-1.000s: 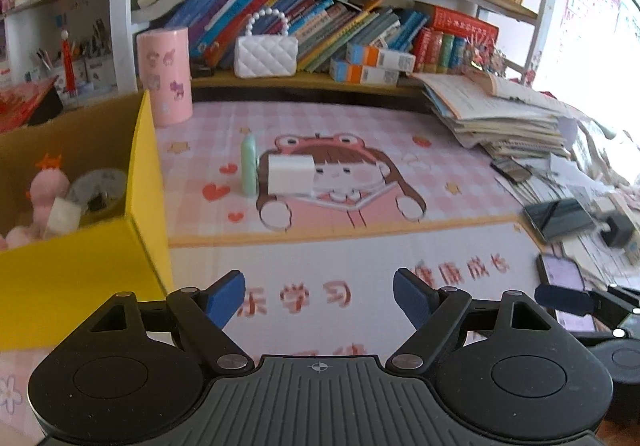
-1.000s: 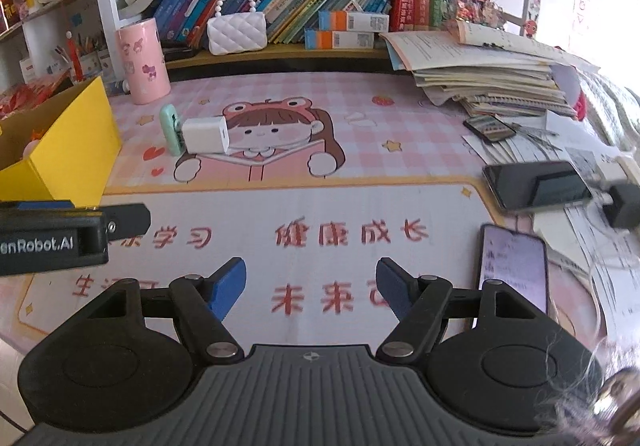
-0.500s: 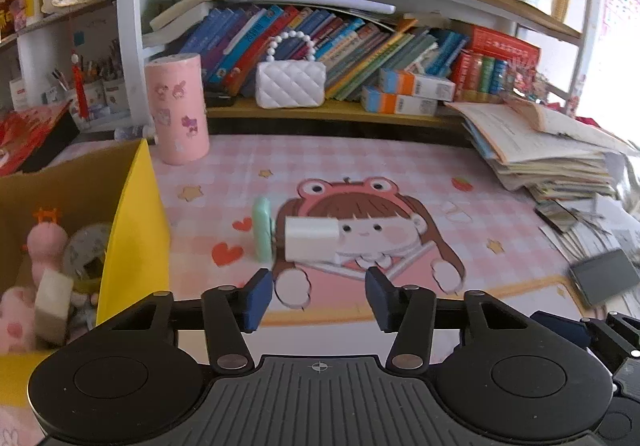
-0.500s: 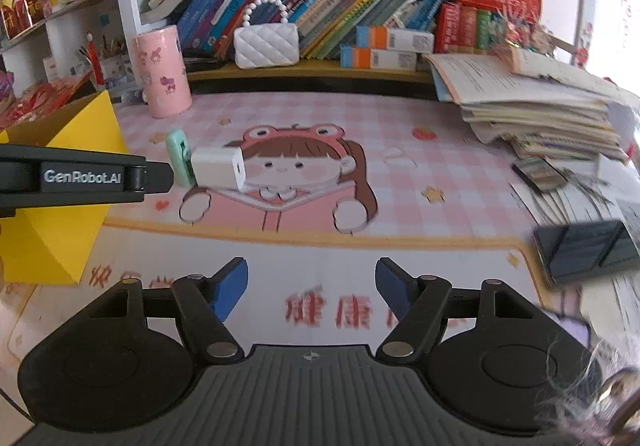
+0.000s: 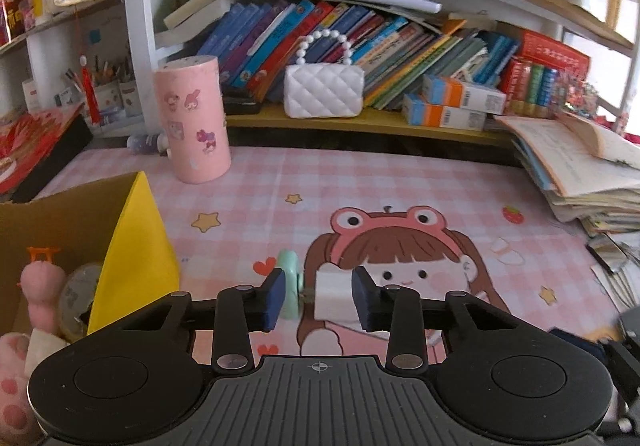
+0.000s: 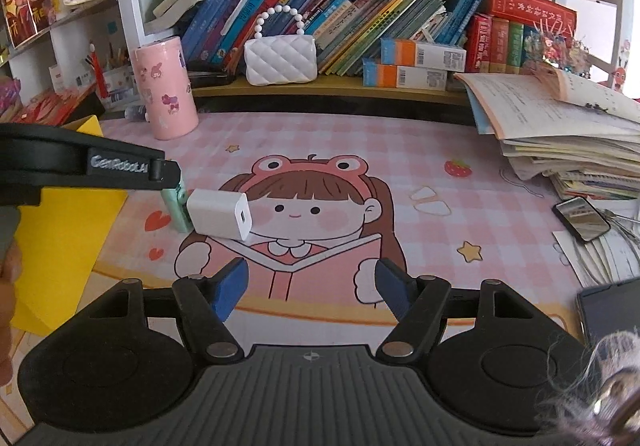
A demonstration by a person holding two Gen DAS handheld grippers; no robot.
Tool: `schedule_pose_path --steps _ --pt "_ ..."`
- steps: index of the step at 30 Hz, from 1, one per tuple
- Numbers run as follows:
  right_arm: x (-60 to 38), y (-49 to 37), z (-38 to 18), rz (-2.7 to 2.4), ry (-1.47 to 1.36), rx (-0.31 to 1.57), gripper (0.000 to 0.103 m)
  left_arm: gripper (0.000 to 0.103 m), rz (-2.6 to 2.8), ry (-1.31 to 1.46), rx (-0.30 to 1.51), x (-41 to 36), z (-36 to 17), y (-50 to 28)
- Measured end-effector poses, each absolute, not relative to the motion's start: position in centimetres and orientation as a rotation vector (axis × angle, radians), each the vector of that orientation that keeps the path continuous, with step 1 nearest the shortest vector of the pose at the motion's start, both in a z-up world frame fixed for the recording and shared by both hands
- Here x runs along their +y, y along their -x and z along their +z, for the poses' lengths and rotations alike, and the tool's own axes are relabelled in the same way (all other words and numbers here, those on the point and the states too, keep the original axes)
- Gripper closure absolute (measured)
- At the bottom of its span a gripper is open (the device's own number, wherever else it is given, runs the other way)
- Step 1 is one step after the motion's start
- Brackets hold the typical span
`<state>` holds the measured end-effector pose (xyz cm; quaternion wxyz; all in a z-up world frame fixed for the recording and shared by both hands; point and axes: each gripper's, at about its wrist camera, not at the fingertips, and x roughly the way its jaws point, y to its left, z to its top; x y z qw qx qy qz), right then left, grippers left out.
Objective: Organize objects
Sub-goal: 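Grasp the mint-green stapler with the left tool while the right tool grasps the white charger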
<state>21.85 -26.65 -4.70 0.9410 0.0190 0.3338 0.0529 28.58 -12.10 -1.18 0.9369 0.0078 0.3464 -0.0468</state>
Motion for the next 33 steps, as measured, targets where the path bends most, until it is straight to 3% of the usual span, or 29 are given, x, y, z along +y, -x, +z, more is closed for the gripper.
schedule_pose_path --steps 13,15,17,19,33 --pt "-26.6 -23.1 -5.7 0.141 -0.046 0.711 0.034 0.071 0.013 -0.017 0.789 -11.8 -4.8 -33.4" --pt "-26.4 -23.2 -5.8 0.15 -0.048 0.71 0.034 0.074 0.008 -0.014 0.778 -11.7 -4.9 -33.6" --pt "-26.1 -23.4 -5.8 0.164 -0.05 0.706 0.034 0.086 -0.014 -0.012 0.791 -11.7 -5.1 -34.0" --pt "-25.8 -23.6 -5.8 0.178 -0.048 0.7 0.034 0.087 -0.026 0.001 0.79 -11.3 -5.0 -33.9" --pt "-20.4 -29.2 -7.5 0.273 -0.021 0.678 0.031 0.087 -0.062 0.217 0.662 -4.7 2.1 -23.7"
